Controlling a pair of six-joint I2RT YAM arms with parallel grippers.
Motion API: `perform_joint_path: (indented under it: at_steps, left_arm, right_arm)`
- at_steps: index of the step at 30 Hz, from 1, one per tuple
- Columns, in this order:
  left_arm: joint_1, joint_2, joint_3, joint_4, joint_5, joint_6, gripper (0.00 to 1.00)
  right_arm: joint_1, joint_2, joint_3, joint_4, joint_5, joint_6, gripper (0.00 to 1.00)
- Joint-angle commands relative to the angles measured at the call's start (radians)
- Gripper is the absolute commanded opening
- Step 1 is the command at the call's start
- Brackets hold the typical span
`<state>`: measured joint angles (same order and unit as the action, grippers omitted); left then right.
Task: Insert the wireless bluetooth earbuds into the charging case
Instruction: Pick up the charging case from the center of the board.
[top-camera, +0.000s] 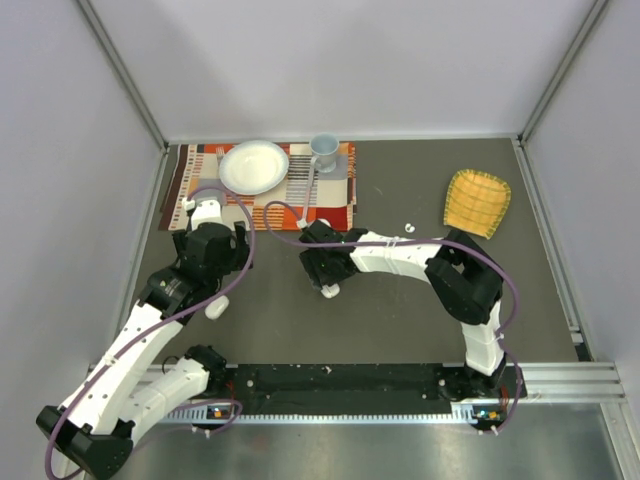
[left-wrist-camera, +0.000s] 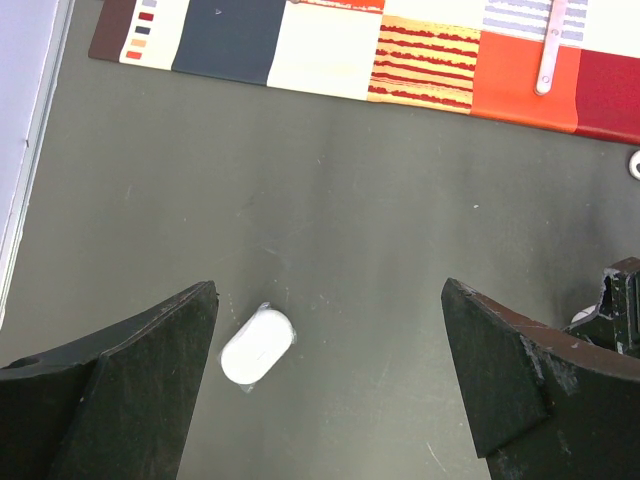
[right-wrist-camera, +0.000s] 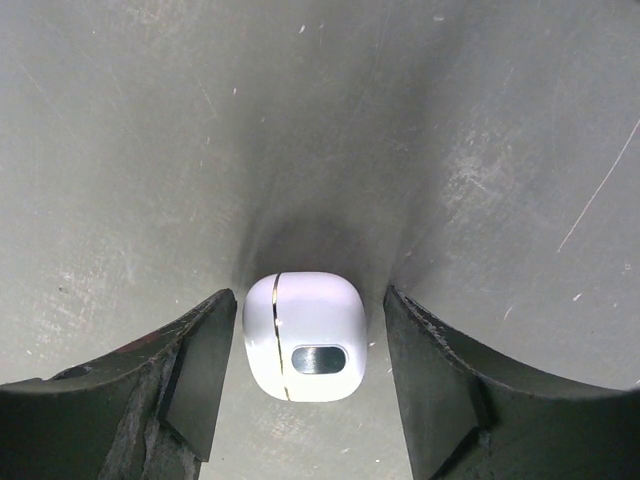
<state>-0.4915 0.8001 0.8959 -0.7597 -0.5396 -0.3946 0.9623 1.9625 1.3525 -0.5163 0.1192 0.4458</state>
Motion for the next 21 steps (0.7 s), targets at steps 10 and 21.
perform_joint_path:
  at_steps: [10,21]
  left_arm:
    - [0.005,-0.029,0.015,0.036,0.007,-0.023,0.99]
    - [0.005,-0.094,-0.043,0.154,0.125,-0.012,0.99]
  right_arm:
    - [0.012,-0.014,0.005,-0.047,0.017,0.021,0.31]
    - [-0.134,-0.175,0.016,-0.008,-0.059,0.203,0.06]
